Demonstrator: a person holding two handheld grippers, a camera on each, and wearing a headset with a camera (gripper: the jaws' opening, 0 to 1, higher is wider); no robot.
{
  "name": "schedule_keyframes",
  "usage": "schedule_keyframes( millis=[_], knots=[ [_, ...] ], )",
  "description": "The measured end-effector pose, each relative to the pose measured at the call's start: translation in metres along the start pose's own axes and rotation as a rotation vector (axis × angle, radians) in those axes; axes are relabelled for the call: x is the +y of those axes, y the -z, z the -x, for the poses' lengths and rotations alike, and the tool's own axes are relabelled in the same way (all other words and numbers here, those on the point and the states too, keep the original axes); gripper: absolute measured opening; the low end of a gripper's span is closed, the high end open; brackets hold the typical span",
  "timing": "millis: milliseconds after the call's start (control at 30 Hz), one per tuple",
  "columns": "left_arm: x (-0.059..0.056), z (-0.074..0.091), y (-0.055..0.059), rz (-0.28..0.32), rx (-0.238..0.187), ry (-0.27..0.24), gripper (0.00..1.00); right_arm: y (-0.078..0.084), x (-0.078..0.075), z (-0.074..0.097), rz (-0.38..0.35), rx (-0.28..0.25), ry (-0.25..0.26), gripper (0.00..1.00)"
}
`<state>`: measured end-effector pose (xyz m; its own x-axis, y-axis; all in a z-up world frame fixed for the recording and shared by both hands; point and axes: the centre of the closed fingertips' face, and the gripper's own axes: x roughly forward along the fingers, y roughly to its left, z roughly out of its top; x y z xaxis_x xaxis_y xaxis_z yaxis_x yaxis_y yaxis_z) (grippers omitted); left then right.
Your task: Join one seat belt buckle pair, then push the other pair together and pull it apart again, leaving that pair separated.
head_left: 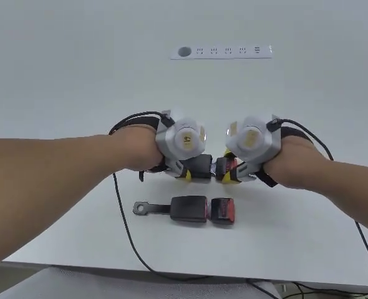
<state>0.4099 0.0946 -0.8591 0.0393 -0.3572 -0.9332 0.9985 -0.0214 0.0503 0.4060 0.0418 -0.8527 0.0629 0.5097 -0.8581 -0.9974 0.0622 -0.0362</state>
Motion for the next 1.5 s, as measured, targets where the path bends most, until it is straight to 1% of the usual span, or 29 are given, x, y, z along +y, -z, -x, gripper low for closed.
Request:
schedule_keyframes(
  millis=[100,300,600,767,933,1067,1167,1300,1500],
  knots=[
    [0.0,0.0,0.0,-0.003,-0.003,0.003,0.32,0.001,-0.001,0.0,0.006,-0.006,0.0,0.28],
    [0.0,0.0,0.0,-0.001,-0.001,0.002,0.32,0.001,-0.001,0.0,0.02,0.002,-0.005,0.29],
    [-0.001,0.001,0.001,0.006,0.007,0.001,0.32,0.001,0.0,0.002,0.025,0.007,0.003,0.3],
    [-0.001,0.002,0.002,0.017,-0.008,-0.009,0.32,0.008,-0.001,0.006,0.025,0.011,0.004,0.3],
    [0.0,0.002,0.002,0.022,-0.02,-0.012,0.32,0.012,-0.002,0.009,0.023,0.012,0.001,0.3],
    [-0.001,0.002,0.001,0.021,-0.016,-0.006,0.32,0.016,0.0,0.011,0.038,0.013,0.005,0.31],
    [-0.002,0.002,0.001,0.021,-0.017,-0.003,0.32,0.022,-0.001,0.015,0.032,0.018,0.013,0.31],
    [-0.002,0.002,0.0,0.032,-0.024,0.002,0.33,0.036,0.0,0.023,0.023,0.032,0.024,0.31],
    [-0.001,0.002,0.0,0.029,-0.022,-0.008,0.33,0.067,0.002,0.042,0.004,0.058,0.038,0.31]
  ],
)
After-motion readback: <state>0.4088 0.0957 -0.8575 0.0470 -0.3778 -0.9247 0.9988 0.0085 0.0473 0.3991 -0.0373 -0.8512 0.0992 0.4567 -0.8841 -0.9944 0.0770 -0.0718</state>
